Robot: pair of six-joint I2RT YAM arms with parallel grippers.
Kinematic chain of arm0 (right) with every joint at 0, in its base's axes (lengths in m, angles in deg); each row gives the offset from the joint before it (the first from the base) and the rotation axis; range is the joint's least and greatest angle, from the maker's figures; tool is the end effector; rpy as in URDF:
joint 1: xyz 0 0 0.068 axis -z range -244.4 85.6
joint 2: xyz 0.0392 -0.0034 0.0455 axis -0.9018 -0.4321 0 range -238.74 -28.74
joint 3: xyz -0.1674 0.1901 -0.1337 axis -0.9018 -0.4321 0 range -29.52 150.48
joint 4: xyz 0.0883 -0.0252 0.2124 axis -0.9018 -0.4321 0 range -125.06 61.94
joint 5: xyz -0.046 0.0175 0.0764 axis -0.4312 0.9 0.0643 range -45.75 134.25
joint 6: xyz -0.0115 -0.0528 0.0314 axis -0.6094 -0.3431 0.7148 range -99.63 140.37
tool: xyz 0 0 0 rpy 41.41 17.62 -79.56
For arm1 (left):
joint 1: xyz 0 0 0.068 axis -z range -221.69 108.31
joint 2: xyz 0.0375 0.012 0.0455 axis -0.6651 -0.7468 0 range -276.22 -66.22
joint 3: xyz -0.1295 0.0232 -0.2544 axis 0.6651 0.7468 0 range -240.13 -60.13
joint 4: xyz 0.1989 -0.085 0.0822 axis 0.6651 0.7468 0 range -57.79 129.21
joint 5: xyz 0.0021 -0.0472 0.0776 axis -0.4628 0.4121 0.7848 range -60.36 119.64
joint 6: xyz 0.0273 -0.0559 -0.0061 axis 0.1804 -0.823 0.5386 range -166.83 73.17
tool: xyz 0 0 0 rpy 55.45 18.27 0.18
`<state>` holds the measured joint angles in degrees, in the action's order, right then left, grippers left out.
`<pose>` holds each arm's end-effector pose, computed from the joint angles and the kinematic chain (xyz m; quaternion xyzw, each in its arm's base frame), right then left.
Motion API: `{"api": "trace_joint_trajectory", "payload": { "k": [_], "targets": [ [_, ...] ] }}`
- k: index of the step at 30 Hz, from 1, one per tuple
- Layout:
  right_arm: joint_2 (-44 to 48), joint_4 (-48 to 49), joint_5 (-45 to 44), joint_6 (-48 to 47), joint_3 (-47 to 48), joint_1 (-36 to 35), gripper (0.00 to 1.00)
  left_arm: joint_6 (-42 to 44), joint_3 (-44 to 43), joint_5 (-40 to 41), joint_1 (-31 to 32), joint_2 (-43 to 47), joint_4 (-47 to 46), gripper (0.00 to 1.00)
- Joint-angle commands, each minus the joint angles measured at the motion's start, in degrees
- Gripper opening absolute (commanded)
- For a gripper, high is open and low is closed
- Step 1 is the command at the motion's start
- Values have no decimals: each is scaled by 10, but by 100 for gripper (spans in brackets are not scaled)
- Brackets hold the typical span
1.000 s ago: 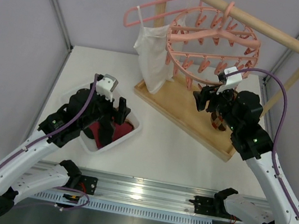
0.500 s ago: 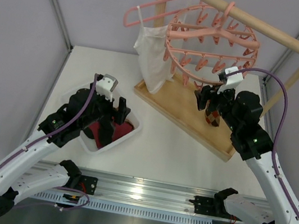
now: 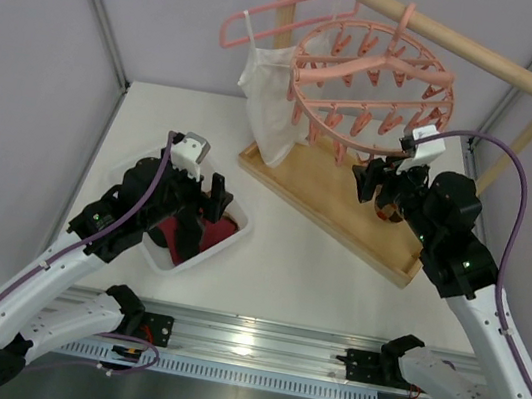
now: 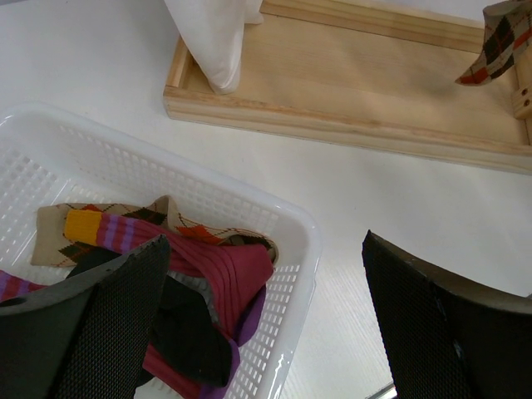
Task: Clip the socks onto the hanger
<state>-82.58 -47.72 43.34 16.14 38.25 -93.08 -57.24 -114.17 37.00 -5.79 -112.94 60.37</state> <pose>0.1485 0.0803 0.4352 -0.2050 0.7127 0.1363 0.6568 0.1219 -0.0806 0.3594 0.1457 0.8094 -0.1742 0.5415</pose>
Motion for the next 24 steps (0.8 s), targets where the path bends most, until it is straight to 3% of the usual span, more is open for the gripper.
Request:
{"api": "trace_joint_trajectory", "payload": {
  "k": [1, 24],
  "targets": [
    [13, -13, 20, 10, 30, -8, 73, -3, 3, 3, -7, 3, -6, 100],
    [-14, 28, -7, -3, 15, -11, 73, -7, 3, 0, -8, 4, -6, 100]
  ]
}}
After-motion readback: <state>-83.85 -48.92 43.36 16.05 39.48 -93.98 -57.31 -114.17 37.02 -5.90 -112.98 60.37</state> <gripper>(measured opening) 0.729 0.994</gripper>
